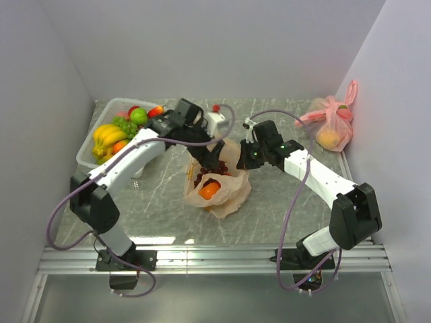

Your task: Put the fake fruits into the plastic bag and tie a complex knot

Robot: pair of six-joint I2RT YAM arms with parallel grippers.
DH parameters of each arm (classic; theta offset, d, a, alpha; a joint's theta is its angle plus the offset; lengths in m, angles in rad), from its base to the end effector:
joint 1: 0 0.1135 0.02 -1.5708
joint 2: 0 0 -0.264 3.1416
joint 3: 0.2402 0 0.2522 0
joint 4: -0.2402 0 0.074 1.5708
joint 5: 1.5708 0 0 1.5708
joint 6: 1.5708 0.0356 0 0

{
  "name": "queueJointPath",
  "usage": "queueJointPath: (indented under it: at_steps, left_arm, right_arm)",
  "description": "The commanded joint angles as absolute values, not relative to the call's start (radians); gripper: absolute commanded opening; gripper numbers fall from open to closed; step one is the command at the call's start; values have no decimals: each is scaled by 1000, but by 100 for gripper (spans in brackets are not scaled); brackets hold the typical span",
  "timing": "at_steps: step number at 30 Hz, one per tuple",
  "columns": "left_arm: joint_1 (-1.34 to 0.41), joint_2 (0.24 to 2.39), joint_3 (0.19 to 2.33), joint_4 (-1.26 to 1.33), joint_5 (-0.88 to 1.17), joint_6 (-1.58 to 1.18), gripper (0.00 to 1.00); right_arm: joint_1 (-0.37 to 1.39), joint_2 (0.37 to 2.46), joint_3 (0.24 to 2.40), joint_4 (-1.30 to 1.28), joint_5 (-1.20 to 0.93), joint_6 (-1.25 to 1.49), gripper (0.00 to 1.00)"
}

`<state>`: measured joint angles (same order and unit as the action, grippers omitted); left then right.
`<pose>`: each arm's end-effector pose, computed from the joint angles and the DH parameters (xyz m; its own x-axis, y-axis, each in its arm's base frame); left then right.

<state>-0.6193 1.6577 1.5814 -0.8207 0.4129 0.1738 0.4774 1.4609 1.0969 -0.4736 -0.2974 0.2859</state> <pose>0.2834 -0.2196 0.3343 -0.4995 0.5506 -0.6688 0.8345 0.5130 -0.2010 0.2738 0.1534 0.2645 -0.8062 -0.1135 -0.5807 -0.4024 0.8246 0.3976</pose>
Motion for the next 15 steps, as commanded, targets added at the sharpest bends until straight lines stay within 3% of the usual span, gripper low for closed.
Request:
queueJointPath:
  at_steps: [1,7,15]
  left_arm:
    - [-479,1537,1689,-772,413,121,99]
    - [-103,1667,1851,-759,332,121,95]
    - [31,1945,2060,-788,143,94,99]
  right_arm:
    - [477,1431,1134,-472,-296,268,0]
    - [479,1448,1144,-471,-307,268,0]
    - [477,1451,1143,-474,-302,267,0]
